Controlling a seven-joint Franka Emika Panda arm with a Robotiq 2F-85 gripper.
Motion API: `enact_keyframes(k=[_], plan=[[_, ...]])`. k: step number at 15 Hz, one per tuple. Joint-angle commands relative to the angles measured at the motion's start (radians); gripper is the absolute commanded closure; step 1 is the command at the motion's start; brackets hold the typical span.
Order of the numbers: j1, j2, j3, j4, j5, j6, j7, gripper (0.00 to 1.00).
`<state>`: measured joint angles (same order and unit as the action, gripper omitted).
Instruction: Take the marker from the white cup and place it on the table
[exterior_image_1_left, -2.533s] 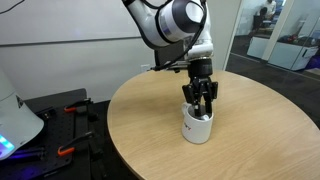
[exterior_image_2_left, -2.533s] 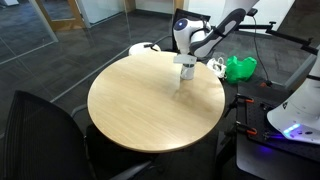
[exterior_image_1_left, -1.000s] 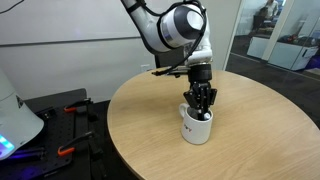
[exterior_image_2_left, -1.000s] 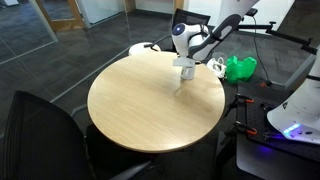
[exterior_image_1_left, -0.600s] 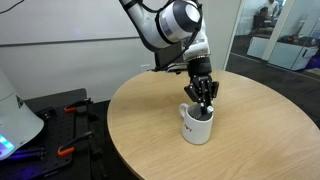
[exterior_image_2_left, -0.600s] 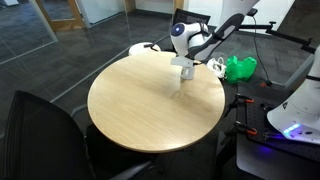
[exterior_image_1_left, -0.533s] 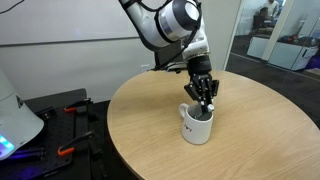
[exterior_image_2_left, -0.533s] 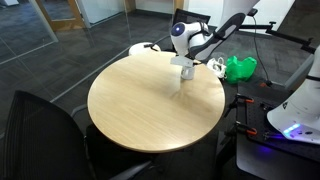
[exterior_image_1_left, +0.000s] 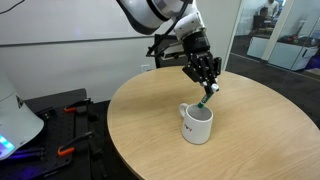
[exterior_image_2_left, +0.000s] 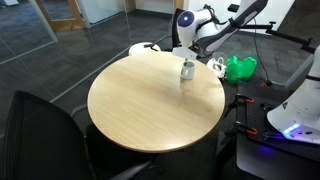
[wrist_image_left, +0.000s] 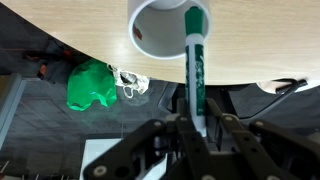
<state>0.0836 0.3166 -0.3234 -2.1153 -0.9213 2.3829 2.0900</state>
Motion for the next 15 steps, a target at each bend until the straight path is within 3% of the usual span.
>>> enact_keyframes(k=[1,6,15], plan=[[-0.049,-0.143,0.065,-0.088,-0.017,0.003,0.002,0.95],[-0.096,-0.200,0.150,-0.115,0.073,0.065,-0.103,0.95],[-0.068,-0.169,0.282,-0.103,0.445,0.122,-0.505,0.95]])
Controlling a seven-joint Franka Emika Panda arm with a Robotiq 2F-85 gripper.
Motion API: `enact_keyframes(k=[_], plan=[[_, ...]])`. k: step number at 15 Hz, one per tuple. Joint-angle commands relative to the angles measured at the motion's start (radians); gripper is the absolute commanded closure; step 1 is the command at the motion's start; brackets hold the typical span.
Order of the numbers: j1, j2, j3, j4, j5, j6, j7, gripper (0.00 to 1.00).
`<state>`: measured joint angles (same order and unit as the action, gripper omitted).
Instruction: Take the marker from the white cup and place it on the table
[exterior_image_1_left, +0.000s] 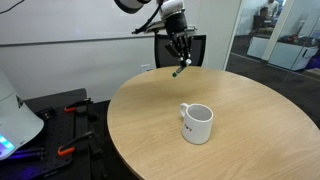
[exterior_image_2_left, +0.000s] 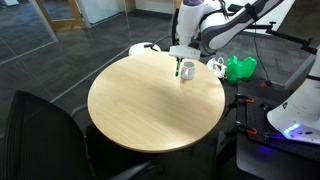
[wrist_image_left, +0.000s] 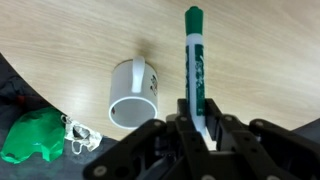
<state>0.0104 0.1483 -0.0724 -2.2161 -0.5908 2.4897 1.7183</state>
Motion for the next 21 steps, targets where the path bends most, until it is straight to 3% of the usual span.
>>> enact_keyframes(k=[1,10,13,21], plan=[[0.011,0.008,0.043,0.008,0.164,0.005,-0.189,0.95],[0.035,0.130,0.118,0.120,0.543,-0.077,-0.712,0.95],[0.042,0.189,0.109,0.180,0.584,-0.130,-0.840,0.95],[0.061,0.358,0.081,0.306,0.578,-0.227,-1.023,0.95]])
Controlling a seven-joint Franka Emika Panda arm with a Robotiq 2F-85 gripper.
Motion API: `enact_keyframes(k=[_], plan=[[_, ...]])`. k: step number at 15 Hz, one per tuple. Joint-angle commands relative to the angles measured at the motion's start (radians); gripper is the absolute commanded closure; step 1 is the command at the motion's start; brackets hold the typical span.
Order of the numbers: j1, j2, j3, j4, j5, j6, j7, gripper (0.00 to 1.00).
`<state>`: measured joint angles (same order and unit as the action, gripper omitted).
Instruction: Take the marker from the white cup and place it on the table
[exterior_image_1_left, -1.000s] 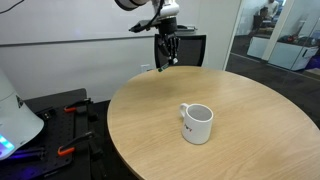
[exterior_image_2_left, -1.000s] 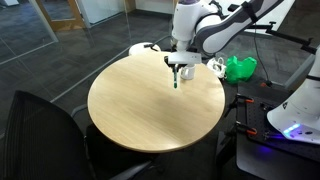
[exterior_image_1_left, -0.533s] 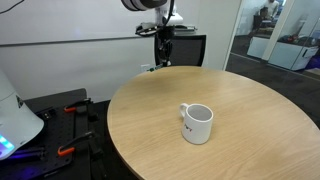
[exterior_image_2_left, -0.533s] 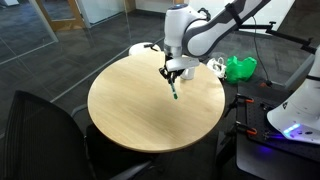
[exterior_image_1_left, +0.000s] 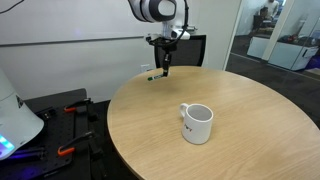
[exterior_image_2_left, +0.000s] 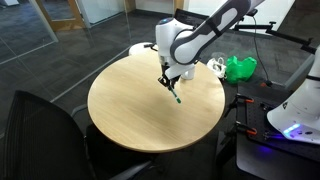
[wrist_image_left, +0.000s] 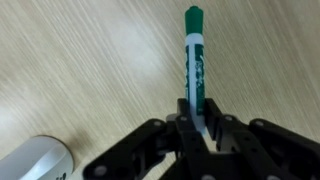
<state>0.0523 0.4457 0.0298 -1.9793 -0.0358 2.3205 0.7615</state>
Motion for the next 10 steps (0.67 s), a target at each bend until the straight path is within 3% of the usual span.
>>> enact_keyframes(k=[1,9,10], plan=[[0.020,0.080,-0.023,0.081,0.025,-0.063,-0.084,0.95],[0.028,0.206,-0.036,0.159,0.044,-0.084,-0.160,0.95],[0.034,0.213,-0.043,0.163,0.041,-0.088,-0.160,0.54]])
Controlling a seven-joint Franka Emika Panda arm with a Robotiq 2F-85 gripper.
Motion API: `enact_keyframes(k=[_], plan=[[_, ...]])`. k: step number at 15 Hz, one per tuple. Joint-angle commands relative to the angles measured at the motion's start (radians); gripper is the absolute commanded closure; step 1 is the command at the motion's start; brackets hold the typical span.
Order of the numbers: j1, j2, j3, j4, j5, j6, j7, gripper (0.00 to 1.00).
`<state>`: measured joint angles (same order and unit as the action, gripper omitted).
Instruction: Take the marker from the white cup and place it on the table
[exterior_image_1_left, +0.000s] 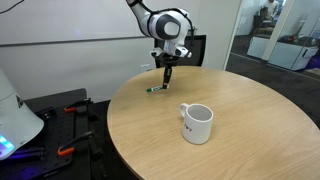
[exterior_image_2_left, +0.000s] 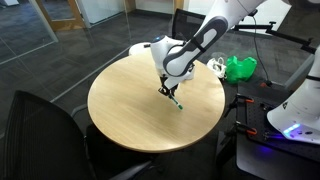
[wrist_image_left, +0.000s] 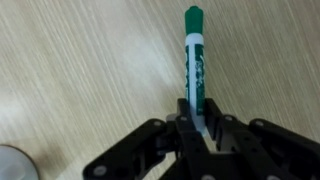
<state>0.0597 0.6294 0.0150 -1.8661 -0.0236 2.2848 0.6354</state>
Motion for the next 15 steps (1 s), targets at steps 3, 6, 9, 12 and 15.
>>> enact_keyframes(k=[3,6,9,12,15], plan=[[0.049,0.028,-0.048,0.051,0.018,-0.058,-0.010,0.39],[0.071,-0.009,-0.064,0.023,0.010,-0.038,0.004,0.16],[0.091,-0.068,-0.076,-0.018,0.001,-0.017,0.018,0.00],[0.108,-0.128,-0.087,-0.057,-0.009,0.006,0.033,0.00],[0.114,-0.188,-0.091,-0.100,-0.021,0.017,0.057,0.00]])
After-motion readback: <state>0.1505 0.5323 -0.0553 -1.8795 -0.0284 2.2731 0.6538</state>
